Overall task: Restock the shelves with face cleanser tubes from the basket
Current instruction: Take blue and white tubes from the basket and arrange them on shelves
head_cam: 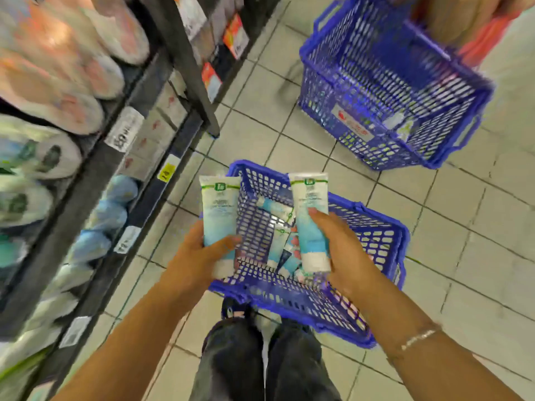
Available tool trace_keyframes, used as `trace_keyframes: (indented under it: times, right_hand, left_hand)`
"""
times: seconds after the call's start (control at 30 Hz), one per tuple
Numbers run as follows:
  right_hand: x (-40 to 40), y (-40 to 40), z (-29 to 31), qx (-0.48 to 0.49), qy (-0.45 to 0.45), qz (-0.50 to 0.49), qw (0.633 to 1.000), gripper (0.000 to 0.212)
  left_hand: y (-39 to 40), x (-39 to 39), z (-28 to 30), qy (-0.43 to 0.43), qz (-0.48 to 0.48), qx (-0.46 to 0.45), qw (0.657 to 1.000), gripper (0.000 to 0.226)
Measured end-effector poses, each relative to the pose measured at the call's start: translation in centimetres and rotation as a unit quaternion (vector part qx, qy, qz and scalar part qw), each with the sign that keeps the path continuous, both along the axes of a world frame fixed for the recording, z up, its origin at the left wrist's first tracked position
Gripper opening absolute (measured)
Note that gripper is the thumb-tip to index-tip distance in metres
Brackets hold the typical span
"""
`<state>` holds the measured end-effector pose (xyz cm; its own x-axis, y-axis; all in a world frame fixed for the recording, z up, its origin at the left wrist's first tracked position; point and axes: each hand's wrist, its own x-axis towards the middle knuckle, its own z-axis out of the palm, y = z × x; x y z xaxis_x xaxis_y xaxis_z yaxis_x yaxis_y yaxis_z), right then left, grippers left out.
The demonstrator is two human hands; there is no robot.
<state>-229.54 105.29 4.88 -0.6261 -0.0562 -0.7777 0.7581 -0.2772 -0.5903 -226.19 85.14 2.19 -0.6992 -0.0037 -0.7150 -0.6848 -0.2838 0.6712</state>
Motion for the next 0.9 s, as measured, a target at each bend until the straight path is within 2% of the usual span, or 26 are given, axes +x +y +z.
trace_keyframes:
  times: [0.1, 0.23, 0.33, 0.5, 0.73, 0.9]
  right_hand:
    - [-0.9, -2.2, 6.2, 0.004, 0.040, 0.008, 0.999, 0.030]
    - [-1.0, -5.1, 13.0, 0.009, 0.048, 0.013, 0.999, 0.014]
    - [-0.5, -7.2, 17.7, -0.005, 0.043, 0.047, 0.998, 0.017]
    - [1.5, -10.6, 25.3, -0.084, 0.079, 0.154, 0.981, 0.018]
    - [6.8, -17.1, 35.6, -0.172, 0.115, 0.287, 0.936, 0.018]
    - [12.8, -21.1, 41.6, -0.233, 0.126, 0.387, 0.883, 0.018]
  left_hand:
    - [-2.1, 0.1, 6.6, 0.025, 0.004, 0.029, 0.999, 0.055]
    - [-3.5, 1.6, 14.3, 0.057, 0.083, 0.023, 0.995, 0.046]
    - [-4.2, 4.2, 19.5, 0.073, 0.155, 0.035, 0.985, 0.040]
    - [-5.2, 9.5, 27.6, 0.095, 0.257, 0.018, 0.962, 0.036]
    - [-6.3, 19.2, 37.8, 0.146, 0.410, -0.027, 0.900, 0.045]
    - [-6.9, 26.9, 43.5, 0.197, 0.504, -0.060, 0.839, 0.039]
